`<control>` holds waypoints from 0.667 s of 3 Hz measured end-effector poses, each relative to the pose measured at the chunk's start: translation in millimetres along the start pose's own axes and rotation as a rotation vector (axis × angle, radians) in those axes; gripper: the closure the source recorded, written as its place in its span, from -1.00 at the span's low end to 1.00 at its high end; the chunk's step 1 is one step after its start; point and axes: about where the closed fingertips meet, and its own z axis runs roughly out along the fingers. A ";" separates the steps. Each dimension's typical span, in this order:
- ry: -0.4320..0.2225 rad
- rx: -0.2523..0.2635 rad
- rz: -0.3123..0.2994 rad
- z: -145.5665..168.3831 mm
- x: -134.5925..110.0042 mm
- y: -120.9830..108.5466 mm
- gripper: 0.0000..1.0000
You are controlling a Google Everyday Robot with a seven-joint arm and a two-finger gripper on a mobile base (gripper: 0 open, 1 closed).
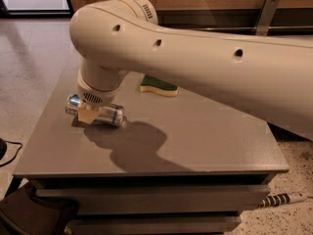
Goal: Knock redbull can over
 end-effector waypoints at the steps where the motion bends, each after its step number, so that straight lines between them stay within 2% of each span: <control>1: 0.000 0.000 -0.002 -0.3 -0.5 0.5 -0.89; 2: 0.000 0.001 -0.003 -0.6 -0.9 0.9 -1.00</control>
Offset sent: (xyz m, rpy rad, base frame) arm -0.0005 0.0003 0.0004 -0.0002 -0.0009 0.0011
